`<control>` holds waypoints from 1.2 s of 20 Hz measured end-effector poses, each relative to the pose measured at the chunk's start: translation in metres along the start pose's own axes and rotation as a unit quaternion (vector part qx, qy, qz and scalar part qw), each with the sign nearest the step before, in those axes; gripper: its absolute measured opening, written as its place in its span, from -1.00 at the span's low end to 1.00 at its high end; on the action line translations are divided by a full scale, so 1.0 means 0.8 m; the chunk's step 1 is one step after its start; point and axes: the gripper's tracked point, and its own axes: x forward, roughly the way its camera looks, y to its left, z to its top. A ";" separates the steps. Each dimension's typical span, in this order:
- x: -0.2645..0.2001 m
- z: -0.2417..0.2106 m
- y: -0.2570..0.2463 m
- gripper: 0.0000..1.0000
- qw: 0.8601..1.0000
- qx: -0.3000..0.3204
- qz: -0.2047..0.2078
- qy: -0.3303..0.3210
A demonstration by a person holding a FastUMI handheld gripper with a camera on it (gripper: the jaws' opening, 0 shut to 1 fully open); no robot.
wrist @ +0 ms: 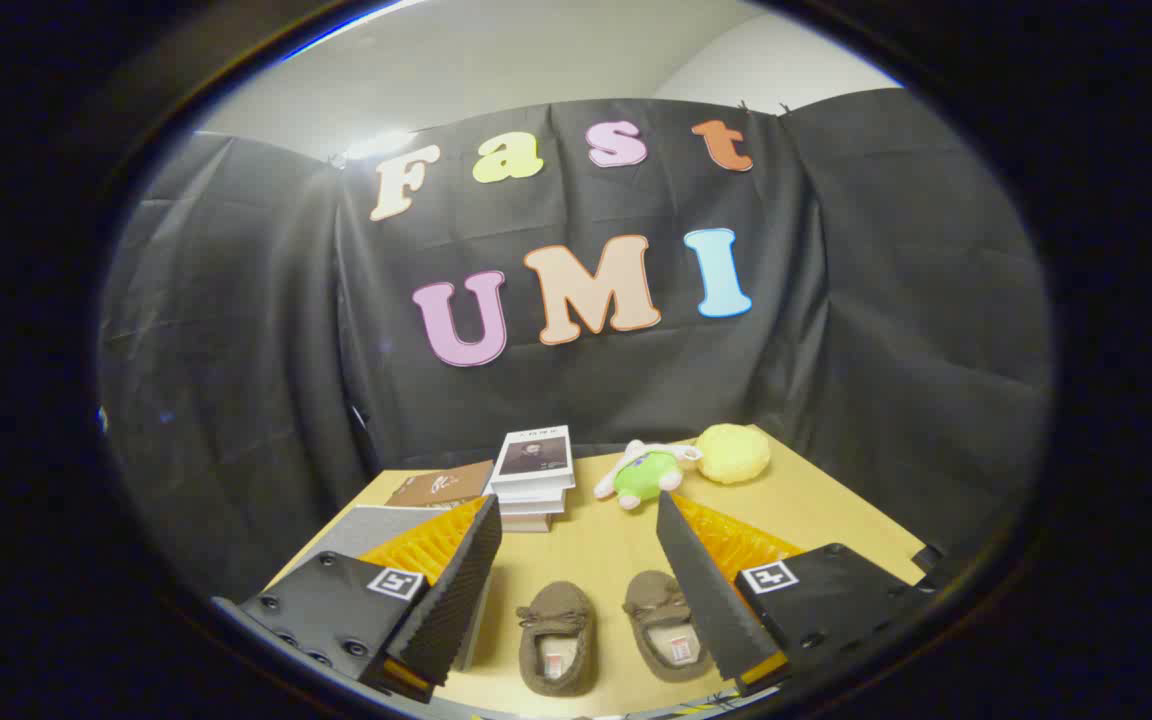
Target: Open the storage box then place both shoes into the box .Put the left shoe in first, then the right shoe, with the right side of both shoes facing outward in a uniform manner.
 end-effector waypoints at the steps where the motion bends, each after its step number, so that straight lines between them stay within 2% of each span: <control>1: 0.000 0.004 -0.003 0.97 1.000 -0.001 -0.002 -0.002; 14: -0.034 0.045 -0.020 0.97 0.997 -0.022 -0.043 -0.065; 24: -0.014 0.045 -0.033 0.97 0.998 -0.021 -0.028 -0.047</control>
